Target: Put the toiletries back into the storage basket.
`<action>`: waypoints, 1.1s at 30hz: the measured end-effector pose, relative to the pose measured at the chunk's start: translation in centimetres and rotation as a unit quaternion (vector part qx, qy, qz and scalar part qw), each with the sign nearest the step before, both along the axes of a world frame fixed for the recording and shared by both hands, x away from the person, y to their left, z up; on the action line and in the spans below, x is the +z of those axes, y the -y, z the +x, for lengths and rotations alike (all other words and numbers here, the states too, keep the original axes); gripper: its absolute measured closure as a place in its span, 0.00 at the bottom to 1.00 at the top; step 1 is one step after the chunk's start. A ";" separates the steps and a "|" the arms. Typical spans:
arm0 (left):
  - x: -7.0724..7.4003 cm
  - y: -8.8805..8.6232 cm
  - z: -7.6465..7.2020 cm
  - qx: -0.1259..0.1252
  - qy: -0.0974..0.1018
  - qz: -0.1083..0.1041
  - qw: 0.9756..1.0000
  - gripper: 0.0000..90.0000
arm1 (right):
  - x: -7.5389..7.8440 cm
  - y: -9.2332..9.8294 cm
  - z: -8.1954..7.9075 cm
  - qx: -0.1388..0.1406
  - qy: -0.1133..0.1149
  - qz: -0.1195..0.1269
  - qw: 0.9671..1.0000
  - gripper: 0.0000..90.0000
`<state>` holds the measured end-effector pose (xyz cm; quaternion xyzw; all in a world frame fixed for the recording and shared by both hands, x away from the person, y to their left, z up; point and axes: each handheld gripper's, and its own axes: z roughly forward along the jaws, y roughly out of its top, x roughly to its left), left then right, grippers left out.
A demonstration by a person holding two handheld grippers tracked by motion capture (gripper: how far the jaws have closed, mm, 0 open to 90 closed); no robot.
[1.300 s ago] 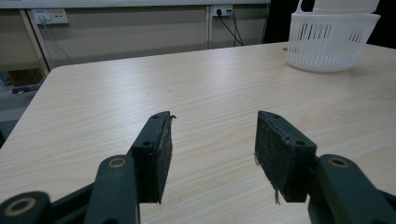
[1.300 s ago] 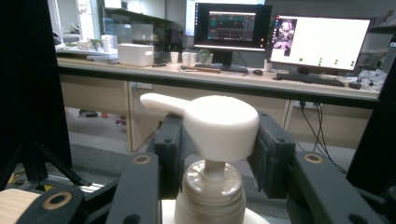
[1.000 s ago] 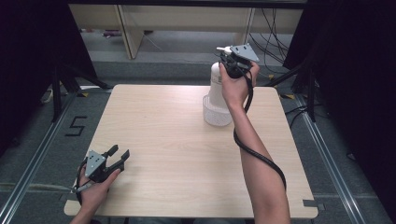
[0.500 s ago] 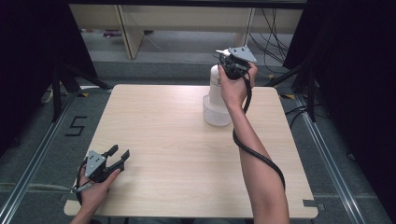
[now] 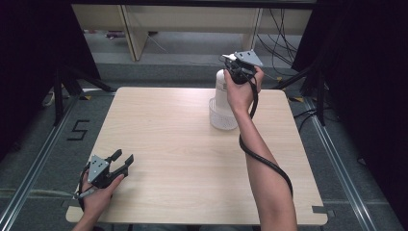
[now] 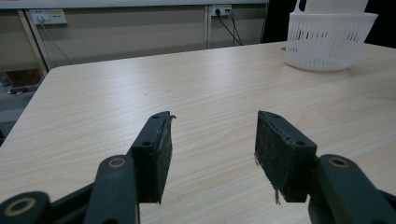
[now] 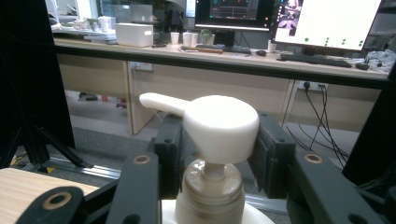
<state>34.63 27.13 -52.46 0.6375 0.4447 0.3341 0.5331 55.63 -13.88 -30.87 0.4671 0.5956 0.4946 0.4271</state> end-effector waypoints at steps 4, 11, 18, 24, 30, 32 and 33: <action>0.0 0.0 0.0 0.000 0.000 0.000 1.000 0.51 | -0.3 0.1 0.1 0.001 -0.001 -0.002 1.000 0.67; 0.0 0.0 0.0 -0.001 -0.001 0.001 1.000 0.51 | -0.6 0.1 0.1 0.000 -0.009 0.000 1.000 0.67; 0.0 0.0 0.0 -0.001 0.000 0.001 1.000 0.51 | -0.9 0.1 0.1 0.001 -0.011 -0.002 1.000 0.67; 0.0 0.0 0.0 -0.002 -0.001 0.002 1.000 0.51 | -1.4 0.0 0.1 0.000 -0.015 -0.002 1.000 0.67; 0.0 0.0 0.0 -0.002 -0.001 0.003 1.000 0.51 | -1.8 0.1 0.1 0.002 -0.017 -0.003 1.000 0.67; 0.0 0.0 0.0 -0.002 -0.001 0.003 1.000 0.51 | -1.9 0.2 0.2 0.000 -0.015 -0.006 1.000 0.67; 0.0 0.0 0.0 -0.002 -0.001 0.003 1.000 0.51 | -1.9 0.1 0.2 -0.001 -0.018 -0.002 1.000 0.67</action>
